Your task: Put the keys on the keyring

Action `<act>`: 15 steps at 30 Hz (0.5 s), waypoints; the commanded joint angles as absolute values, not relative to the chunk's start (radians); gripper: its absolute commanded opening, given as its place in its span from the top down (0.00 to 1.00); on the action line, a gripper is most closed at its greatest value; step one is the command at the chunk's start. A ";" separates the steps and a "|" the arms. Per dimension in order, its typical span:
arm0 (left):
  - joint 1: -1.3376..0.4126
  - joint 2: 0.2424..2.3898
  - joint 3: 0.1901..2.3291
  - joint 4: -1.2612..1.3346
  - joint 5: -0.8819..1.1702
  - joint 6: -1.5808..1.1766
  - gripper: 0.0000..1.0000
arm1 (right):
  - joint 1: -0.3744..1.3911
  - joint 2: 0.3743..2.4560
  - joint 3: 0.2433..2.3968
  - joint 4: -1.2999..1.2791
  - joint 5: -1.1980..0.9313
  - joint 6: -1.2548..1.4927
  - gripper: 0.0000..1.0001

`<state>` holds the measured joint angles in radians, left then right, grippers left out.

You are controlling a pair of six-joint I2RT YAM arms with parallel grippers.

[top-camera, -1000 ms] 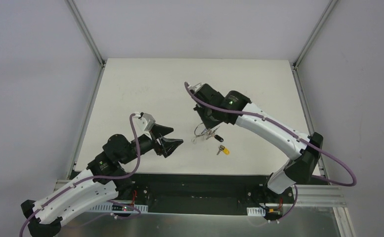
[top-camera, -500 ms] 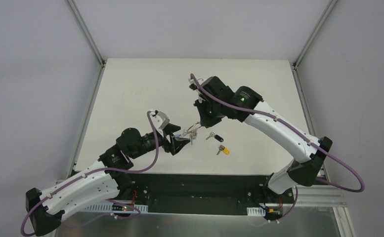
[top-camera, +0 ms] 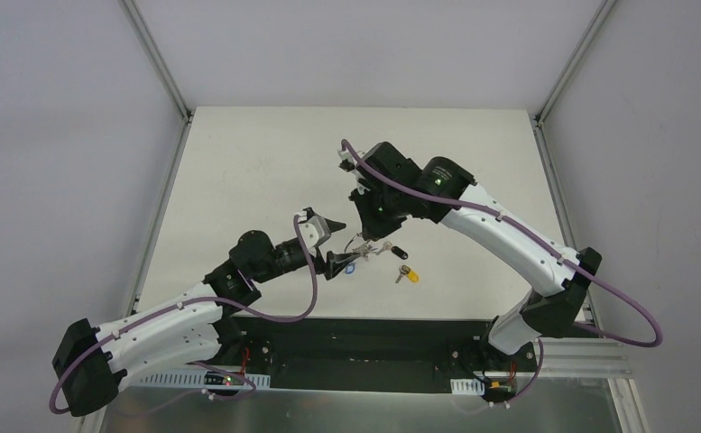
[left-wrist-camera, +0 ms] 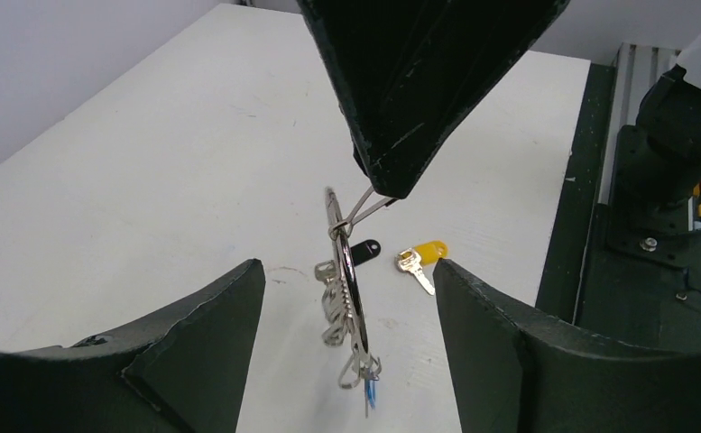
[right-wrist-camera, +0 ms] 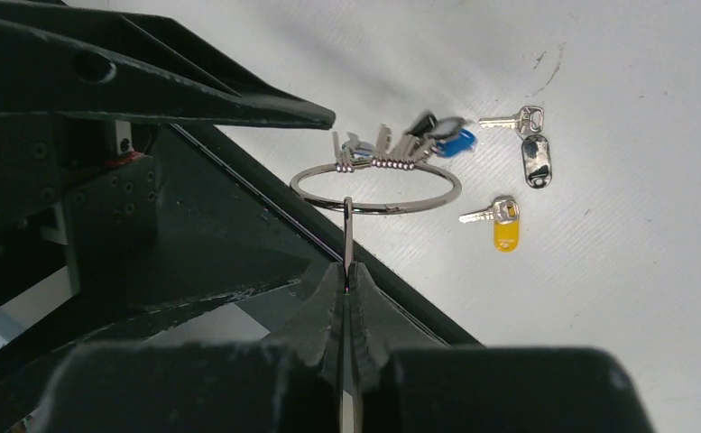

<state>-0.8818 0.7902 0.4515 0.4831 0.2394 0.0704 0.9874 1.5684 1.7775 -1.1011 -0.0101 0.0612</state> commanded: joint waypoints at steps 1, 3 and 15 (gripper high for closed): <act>-0.873 0.823 0.437 0.632 0.329 0.182 0.33 | 0.991 1.577 1.848 -1.138 -0.049 0.090 1.00; -0.874 0.837 0.424 0.683 0.333 0.195 0.33 | 0.990 1.586 1.856 -1.145 -0.044 0.096 1.00; -0.893 0.874 0.393 0.764 0.323 0.250 0.49 | 0.993 1.605 1.866 -1.140 -0.101 0.119 1.00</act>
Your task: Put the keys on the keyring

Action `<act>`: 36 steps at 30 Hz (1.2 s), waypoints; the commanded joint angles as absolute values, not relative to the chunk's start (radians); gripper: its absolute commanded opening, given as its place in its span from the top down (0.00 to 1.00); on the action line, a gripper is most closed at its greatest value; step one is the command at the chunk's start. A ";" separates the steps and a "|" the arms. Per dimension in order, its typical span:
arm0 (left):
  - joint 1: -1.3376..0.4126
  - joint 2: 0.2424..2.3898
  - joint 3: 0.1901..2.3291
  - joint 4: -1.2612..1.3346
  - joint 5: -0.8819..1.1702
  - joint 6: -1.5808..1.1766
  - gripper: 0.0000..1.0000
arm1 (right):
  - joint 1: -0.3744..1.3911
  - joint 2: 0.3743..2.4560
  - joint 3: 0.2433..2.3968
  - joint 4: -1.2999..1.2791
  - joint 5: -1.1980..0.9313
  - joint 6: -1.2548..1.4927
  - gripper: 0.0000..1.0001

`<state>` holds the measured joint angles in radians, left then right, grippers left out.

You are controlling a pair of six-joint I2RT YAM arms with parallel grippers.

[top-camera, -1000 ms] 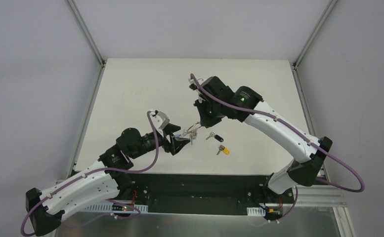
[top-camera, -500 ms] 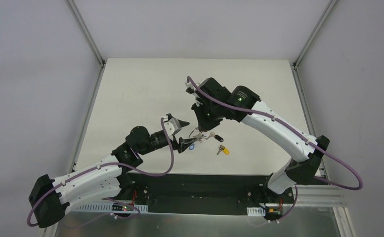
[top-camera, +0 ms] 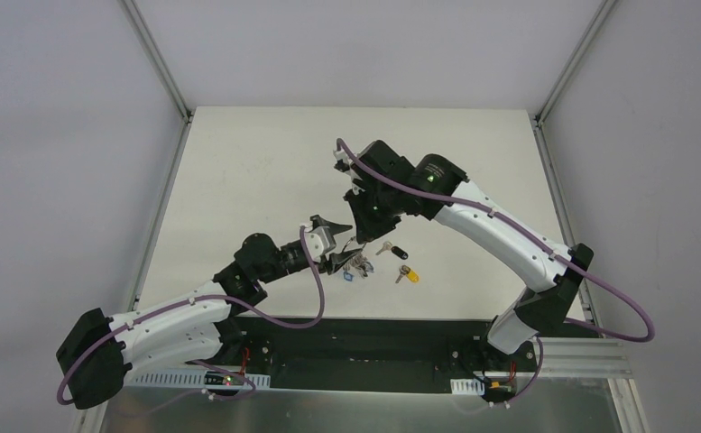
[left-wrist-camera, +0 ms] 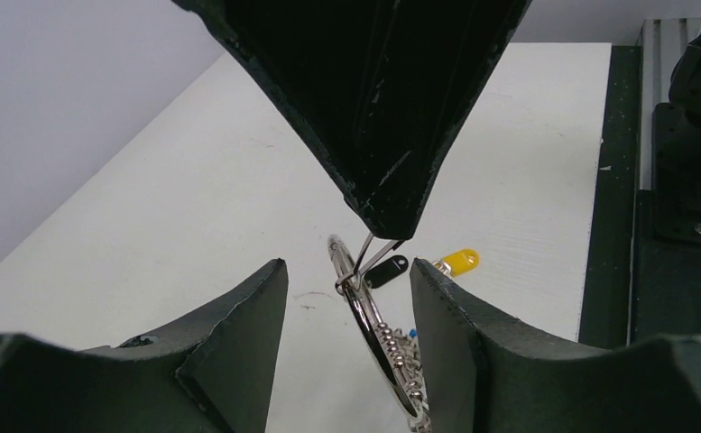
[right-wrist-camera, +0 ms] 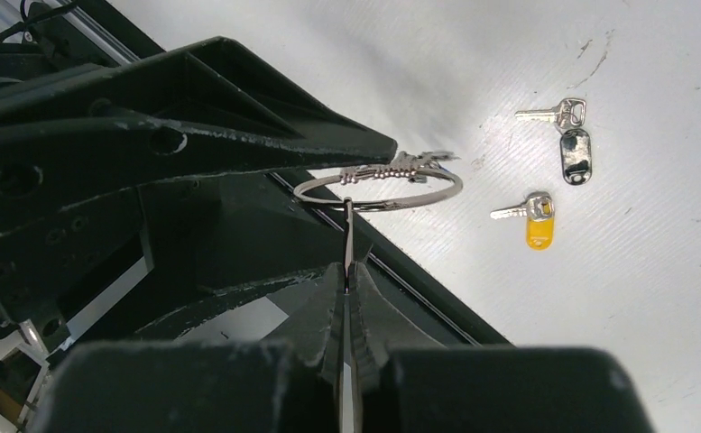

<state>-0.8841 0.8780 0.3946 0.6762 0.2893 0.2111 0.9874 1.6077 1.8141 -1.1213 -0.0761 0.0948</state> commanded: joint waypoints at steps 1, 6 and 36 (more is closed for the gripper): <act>-0.893 0.875 0.393 0.764 0.323 0.252 0.52 | 0.994 1.603 1.865 -1.140 -0.101 0.120 1.00; -0.897 0.878 0.393 0.764 0.324 0.258 0.62 | 0.995 1.607 1.862 -1.138 -0.100 0.122 1.00; -0.901 0.760 0.456 0.605 0.383 0.082 1.00 | 0.990 1.390 1.628 -0.855 -0.040 0.075 0.55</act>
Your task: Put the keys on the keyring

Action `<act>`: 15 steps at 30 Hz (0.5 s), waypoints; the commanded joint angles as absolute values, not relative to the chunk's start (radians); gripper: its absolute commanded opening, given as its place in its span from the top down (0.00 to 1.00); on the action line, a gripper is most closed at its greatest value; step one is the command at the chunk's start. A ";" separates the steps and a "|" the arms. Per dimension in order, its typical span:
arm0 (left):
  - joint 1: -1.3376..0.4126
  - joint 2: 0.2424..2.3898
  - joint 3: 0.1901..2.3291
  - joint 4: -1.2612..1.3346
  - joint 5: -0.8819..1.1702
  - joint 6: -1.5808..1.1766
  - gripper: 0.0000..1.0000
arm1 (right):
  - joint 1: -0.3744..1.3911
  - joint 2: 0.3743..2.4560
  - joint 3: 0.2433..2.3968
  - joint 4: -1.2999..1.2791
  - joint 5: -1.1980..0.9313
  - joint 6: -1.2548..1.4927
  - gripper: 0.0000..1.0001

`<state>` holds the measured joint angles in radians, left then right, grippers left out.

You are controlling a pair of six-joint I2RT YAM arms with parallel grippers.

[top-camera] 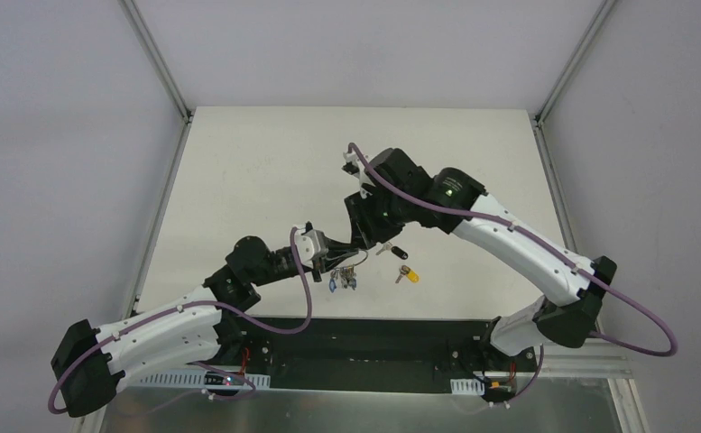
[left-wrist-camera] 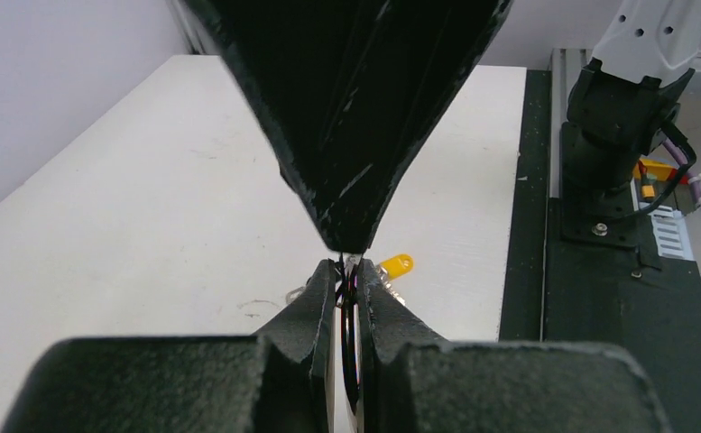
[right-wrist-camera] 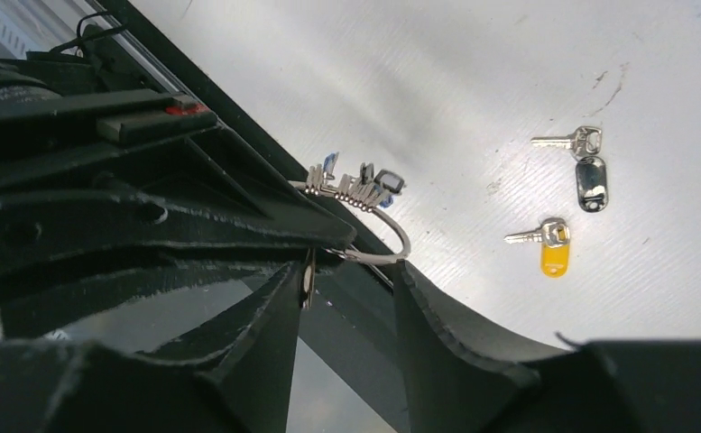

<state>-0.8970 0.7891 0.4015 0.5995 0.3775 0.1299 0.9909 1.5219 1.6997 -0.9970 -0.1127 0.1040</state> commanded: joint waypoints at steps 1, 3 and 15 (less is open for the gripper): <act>-0.901 0.755 0.461 0.590 0.379 0.071 1.00 | 0.988 1.366 1.606 -0.825 -0.021 0.073 0.55; -0.901 0.747 0.466 0.572 0.371 0.032 1.00 | 0.984 1.316 1.550 -0.739 0.044 0.095 0.55; -0.901 0.668 0.454 0.471 0.346 -0.108 1.00 | 0.910 1.204 1.385 -0.584 -0.288 0.207 0.67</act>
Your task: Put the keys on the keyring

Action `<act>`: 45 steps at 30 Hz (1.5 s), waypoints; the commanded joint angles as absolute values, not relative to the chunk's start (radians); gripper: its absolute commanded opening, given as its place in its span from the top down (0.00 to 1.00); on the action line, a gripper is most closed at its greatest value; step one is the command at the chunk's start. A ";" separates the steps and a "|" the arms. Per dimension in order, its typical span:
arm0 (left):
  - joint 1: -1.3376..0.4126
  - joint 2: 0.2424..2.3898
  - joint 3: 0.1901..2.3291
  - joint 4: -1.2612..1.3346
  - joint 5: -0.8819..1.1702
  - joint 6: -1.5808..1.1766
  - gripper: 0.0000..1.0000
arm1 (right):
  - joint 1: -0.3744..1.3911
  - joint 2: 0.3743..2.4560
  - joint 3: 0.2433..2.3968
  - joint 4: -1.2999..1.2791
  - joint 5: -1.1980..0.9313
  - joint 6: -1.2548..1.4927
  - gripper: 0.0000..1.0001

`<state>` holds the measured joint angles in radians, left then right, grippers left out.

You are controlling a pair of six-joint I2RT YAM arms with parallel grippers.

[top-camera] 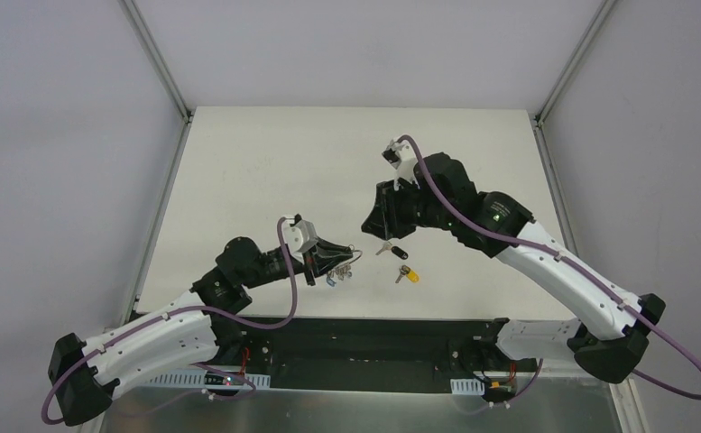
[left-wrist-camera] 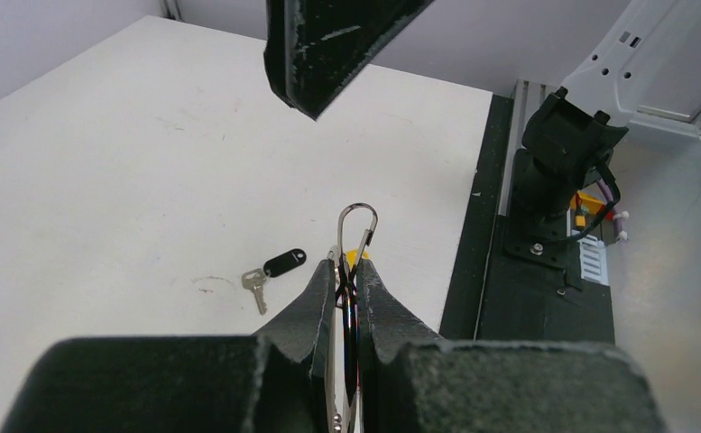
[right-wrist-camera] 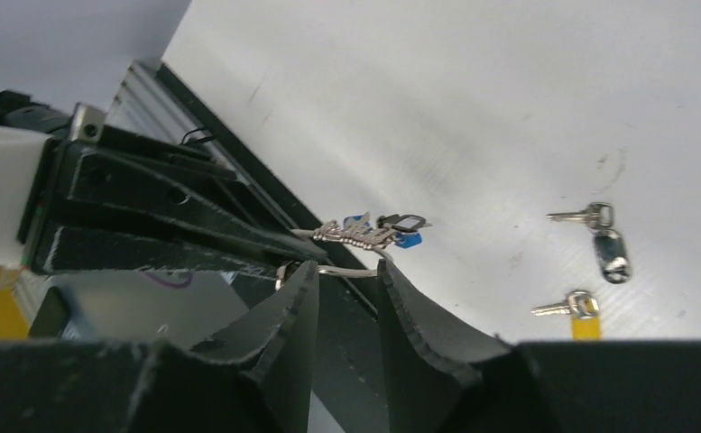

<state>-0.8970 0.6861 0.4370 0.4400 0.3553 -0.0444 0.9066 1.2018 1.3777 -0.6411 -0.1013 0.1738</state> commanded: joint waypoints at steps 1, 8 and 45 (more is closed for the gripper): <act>-0.900 0.671 0.455 0.468 0.342 -0.116 1.00 | 0.910 1.205 1.386 -0.575 -0.318 0.220 0.67; -0.901 0.680 0.466 0.422 0.286 -0.151 1.00 | 0.920 1.285 1.455 -0.622 -0.414 0.239 0.66; -0.901 0.627 0.445 0.393 0.261 -0.152 1.00 | 0.971 1.386 1.524 -0.693 -0.319 0.165 0.81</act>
